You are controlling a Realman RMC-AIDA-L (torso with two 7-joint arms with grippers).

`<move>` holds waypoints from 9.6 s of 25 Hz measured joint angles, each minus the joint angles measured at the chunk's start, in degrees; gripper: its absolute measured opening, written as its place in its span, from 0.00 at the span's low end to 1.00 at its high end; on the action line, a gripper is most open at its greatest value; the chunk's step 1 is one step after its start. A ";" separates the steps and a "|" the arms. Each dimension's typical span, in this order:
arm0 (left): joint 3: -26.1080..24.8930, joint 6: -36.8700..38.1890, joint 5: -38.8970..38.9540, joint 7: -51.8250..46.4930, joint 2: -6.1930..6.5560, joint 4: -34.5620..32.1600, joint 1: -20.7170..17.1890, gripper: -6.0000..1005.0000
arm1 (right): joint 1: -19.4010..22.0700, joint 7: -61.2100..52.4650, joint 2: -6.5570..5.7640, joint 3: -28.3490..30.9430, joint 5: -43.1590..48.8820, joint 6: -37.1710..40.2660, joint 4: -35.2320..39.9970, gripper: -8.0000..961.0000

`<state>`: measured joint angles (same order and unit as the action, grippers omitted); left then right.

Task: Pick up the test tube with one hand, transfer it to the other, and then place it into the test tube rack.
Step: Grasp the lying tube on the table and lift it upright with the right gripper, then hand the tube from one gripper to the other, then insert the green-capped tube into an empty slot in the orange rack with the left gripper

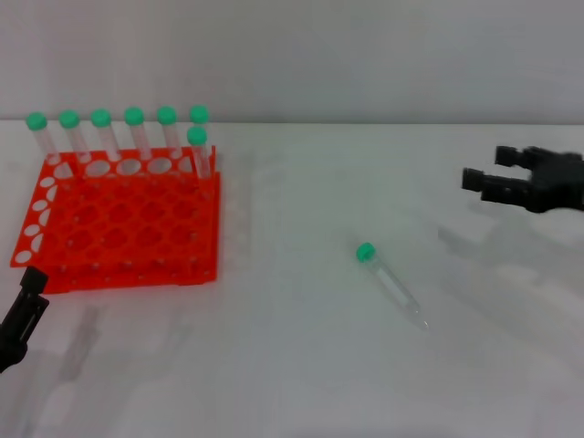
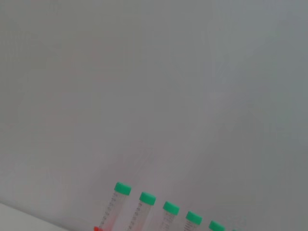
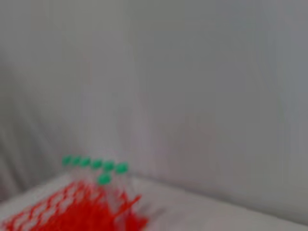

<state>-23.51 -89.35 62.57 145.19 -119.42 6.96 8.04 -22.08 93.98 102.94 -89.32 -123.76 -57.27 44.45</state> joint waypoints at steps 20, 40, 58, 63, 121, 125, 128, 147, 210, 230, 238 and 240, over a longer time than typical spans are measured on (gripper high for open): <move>0.19 1.33 -0.20 0.32 -0.03 1.82 0.83 0.89 | -9.69 -76.14 12.78 -12.33 101.15 -18.66 48.69 0.83; -0.22 1.13 0.12 0.54 0.11 1.67 2.41 0.89 | -23.21 -94.52 13.27 -21.46 97.08 -20.85 33.89 0.81; -0.31 1.05 1.70 0.62 0.24 1.56 3.40 0.89 | -30.85 -94.42 13.26 -21.73 93.07 -15.84 17.63 0.62; -0.32 1.36 2.58 0.60 0.23 0.63 4.37 0.89 | -32.41 -93.22 13.25 -21.51 90.92 -14.78 14.30 0.58; 0.22 4.35 3.34 -2.10 -0.15 2.09 5.59 0.87 | 3.51 9.54 12.36 24.65 6.03 -21.29 -7.72 0.20; 0.07 4.45 3.50 -2.10 -0.21 3.28 5.66 0.86 | 3.05 32.94 12.79 25.87 -4.96 -30.11 -24.83 0.20; 0.25 4.45 3.45 -2.43 -0.21 4.10 5.56 0.86 | 2.27 46.00 13.21 25.47 -9.12 -33.92 -33.26 0.20; 1.18 0.31 -36.87 -1.02 0.17 5.57 16.10 0.84 | -1.35 53.34 13.26 1.94 -9.46 -32.04 -35.16 0.20; -5.89 7.02 -39.05 3.80 0.12 7.89 20.53 0.20 | 0.06 54.06 11.80 -0.29 -9.75 -20.66 -32.42 0.30; -25.64 3.53 -21.26 14.23 -0.03 6.93 9.68 0.20 | 6.68 59.40 12.03 43.55 -10.10 -23.50 -36.15 0.79; -25.89 13.21 -15.93 14.55 0.14 5.97 18.14 0.20 | 3.81 59.40 12.21 44.35 -9.79 -23.18 -37.53 0.79; -25.89 16.07 -14.55 14.55 0.20 5.91 19.64 0.20 | 3.35 59.40 12.22 44.33 -9.78 -23.10 -37.82 0.79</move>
<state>-49.40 -73.27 48.01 159.74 -119.22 12.87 27.68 -18.73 153.37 115.16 -44.99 -133.54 -80.37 6.63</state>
